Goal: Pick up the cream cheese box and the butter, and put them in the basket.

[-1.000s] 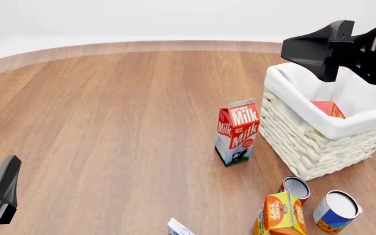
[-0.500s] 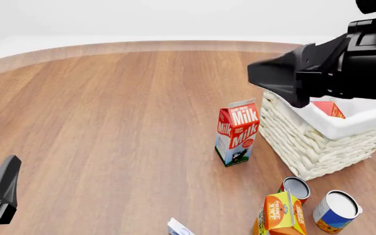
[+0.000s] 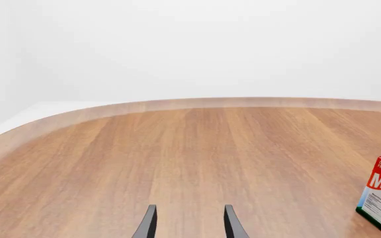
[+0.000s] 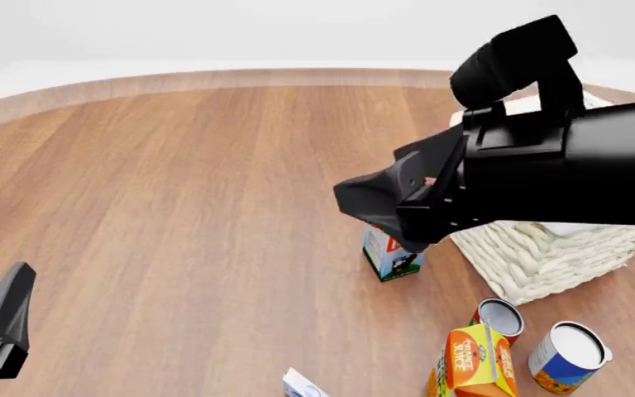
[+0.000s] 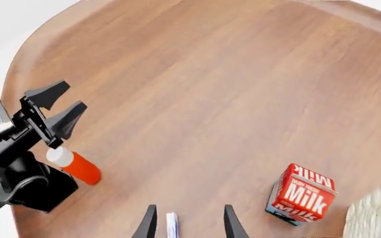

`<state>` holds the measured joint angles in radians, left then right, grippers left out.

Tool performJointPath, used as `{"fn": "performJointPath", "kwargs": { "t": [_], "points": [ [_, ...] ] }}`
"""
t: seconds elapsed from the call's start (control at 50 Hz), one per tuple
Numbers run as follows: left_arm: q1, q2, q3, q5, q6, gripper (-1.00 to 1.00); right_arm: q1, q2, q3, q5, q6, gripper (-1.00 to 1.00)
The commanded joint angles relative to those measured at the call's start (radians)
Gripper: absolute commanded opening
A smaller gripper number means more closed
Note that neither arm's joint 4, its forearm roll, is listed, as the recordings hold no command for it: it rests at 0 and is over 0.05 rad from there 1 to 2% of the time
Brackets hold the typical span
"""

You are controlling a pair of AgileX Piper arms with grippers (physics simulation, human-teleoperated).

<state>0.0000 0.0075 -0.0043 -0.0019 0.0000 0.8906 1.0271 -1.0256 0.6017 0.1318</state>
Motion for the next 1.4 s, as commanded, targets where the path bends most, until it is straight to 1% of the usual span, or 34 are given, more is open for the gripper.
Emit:
{"fn": "performJointPath", "kwargs": {
  "t": [0.02, 0.48, 0.52, 0.68, 0.7, 0.72, 0.76, 0.78, 0.82, 0.92, 1.04, 1.14, 1.22, 1.4],
  "points": [
    [0.000, 0.000, 0.000, 0.000, 0.000, 1.00, 0.058, 0.060, 0.050, -0.032, 0.017, 1.00],
    [0.000, 0.000, 0.000, 0.000, 0.000, 1.00, 0.123, 0.139, 0.109, -0.087, 0.075, 1.00],
    [0.000, 0.000, 0.000, 0.000, 0.000, 1.00, 0.123, 0.145, 0.110, -0.091, 0.082, 1.00],
    [0.000, 0.000, 0.000, 0.000, 0.000, 1.00, 0.114, 0.141, 0.124, -0.095, 0.085, 1.00],
    [0.000, 0.000, 0.000, 0.000, 0.000, 1.00, 0.110, 0.132, 0.116, -0.075, 0.088, 1.00],
    [0.000, 0.000, 0.000, 0.000, 0.000, 1.00, 0.109, 0.140, 0.130, -0.093, 0.090, 1.00],
    [0.000, 0.000, 0.000, 0.000, 0.000, 1.00, 0.108, 0.141, 0.132, -0.094, 0.091, 1.00],
    [0.000, 0.000, 0.000, 0.000, 0.000, 1.00, 0.110, 0.143, 0.117, -0.072, 0.094, 1.00],
    [0.000, 0.000, 0.000, 0.000, 0.000, 1.00, 0.113, 0.159, 0.132, -0.093, 0.099, 1.00],
    [0.000, 0.000, 0.000, 0.000, 0.000, 1.00, 0.122, 0.181, 0.123, -0.087, 0.110, 1.00],
    [0.000, 0.000, 0.000, 0.000, 0.000, 1.00, 0.128, 0.214, 0.136, -0.111, 0.124, 1.00],
    [0.000, 0.000, 0.000, 0.000, 0.000, 1.00, 0.121, 0.223, 0.150, -0.126, 0.126, 1.00],
    [0.000, 0.000, 0.000, 0.000, 0.000, 1.00, 0.124, 0.233, 0.166, -0.142, 0.144, 1.00],
    [0.000, 0.000, 0.000, 0.000, 0.000, 1.00, 0.126, 0.250, 0.169, -0.151, 0.160, 1.00]
  ]
}}
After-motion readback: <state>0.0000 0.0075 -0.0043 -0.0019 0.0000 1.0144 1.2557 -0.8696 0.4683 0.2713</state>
